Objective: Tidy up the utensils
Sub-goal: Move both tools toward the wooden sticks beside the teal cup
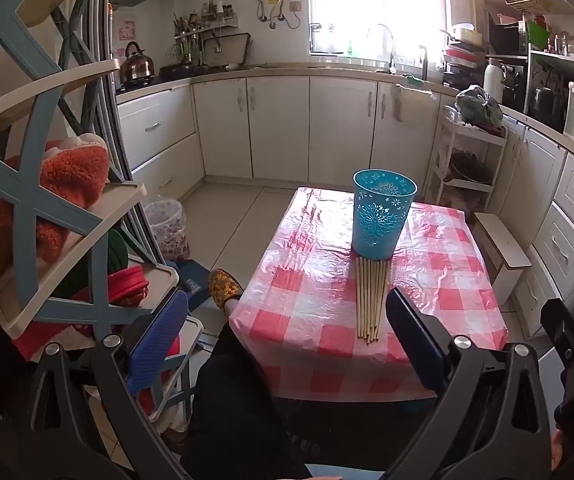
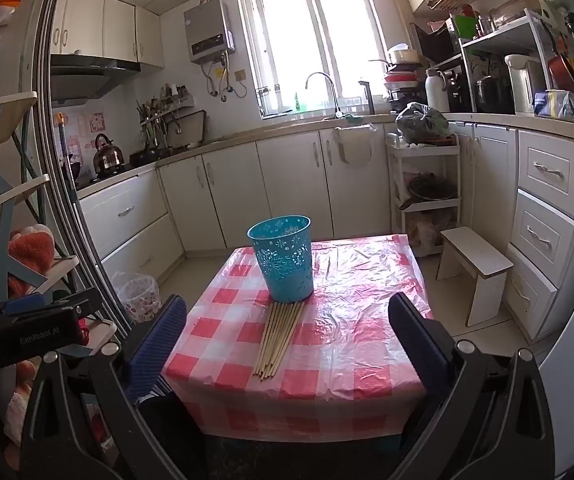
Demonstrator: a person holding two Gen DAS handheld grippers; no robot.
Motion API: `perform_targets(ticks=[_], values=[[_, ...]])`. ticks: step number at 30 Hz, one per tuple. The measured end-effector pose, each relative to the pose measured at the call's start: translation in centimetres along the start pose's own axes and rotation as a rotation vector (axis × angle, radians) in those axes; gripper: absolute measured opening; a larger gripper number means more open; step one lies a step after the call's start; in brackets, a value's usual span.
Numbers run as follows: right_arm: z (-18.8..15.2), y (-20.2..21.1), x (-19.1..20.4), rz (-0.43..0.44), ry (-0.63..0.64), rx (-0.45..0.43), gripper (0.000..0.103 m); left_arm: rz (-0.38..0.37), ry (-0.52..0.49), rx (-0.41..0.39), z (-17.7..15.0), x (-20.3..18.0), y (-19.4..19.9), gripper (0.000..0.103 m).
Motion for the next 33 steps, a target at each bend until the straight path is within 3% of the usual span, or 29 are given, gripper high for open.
perform_targets(ticks=[13,22,33], values=[[0.0,-0.4,-0.2,-0.007,0.0,0.009,0.097,-0.007,0.0,0.023,-0.3,-0.1,-0.3,0.095],[-0.4,-3.7,-1.2,-0.051,-0.002,0.067,0.097,-0.036,-0.005,0.046,-0.4,-0.6,-3.8,0.095],[-0.4,-6.8,-1.3,-0.034,0.002,0.12,0.097,-0.046,-0.018,0.091,-0.3,-1.8,-7.2,0.095]])
Point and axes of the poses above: each gripper's, at about its wrist camera, not at the fingertips, and y roughly against the way its jaws point, x to its left, z to its top, the point moved 2 cm from there along -y, roughly the way its jaws point, and after that the axes turned 15 degrees about z, right-handed, at the moved point
